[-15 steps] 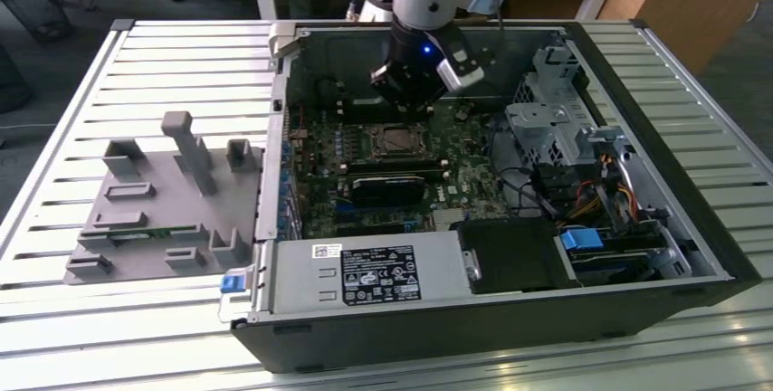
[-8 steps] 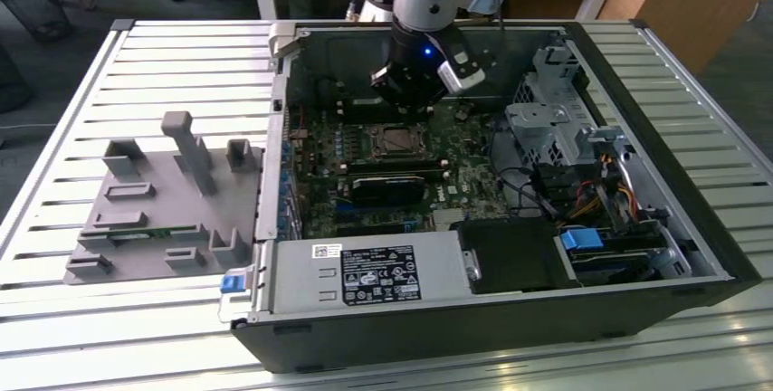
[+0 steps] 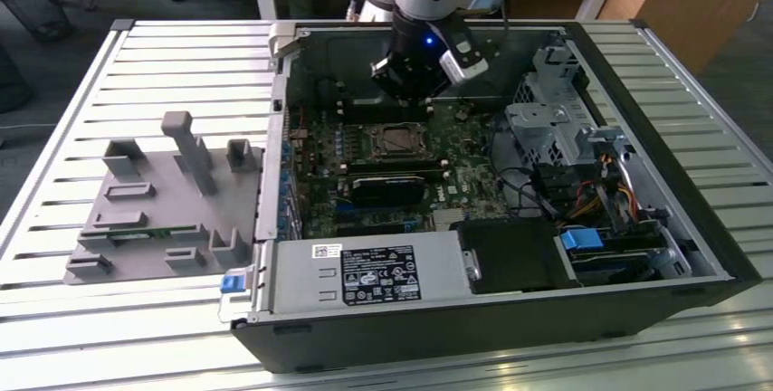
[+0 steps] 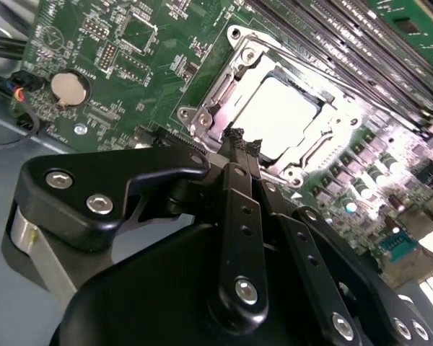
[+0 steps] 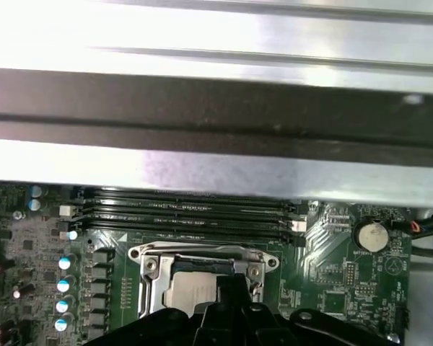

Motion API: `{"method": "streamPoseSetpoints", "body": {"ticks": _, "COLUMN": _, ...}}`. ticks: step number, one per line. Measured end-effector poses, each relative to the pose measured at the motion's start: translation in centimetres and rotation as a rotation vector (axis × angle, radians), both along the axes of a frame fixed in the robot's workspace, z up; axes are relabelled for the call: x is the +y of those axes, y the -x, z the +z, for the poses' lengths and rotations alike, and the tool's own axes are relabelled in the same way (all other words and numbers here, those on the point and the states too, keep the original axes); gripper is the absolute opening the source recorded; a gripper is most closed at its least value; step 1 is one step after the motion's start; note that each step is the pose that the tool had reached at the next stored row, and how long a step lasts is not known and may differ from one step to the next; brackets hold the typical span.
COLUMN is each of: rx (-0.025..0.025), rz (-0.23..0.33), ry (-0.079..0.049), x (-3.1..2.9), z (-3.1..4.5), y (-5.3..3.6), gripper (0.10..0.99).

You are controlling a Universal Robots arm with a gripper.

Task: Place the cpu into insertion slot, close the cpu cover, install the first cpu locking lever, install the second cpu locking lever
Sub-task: 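Install the second cpu locking lever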

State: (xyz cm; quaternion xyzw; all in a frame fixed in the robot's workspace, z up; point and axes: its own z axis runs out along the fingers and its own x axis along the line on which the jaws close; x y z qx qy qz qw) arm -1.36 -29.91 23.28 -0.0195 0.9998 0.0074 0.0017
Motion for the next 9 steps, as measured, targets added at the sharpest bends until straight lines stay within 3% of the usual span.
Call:
{"method": "streamPoseSetpoints", "body": {"ticks": 5, "rx": 0.0, "rz": 0.0, "ry": 0.0, "x": -0.16, "z": 0.25, "y": 0.0, "gripper": 0.106}}
{"method": "streamPoseSetpoints", "body": {"ticks": 9, "rx": 0.0001, "rz": 0.0, "ry": 0.0, "x": -0.98, "z": 0.25, "y": 0.0, "gripper": 0.106}}
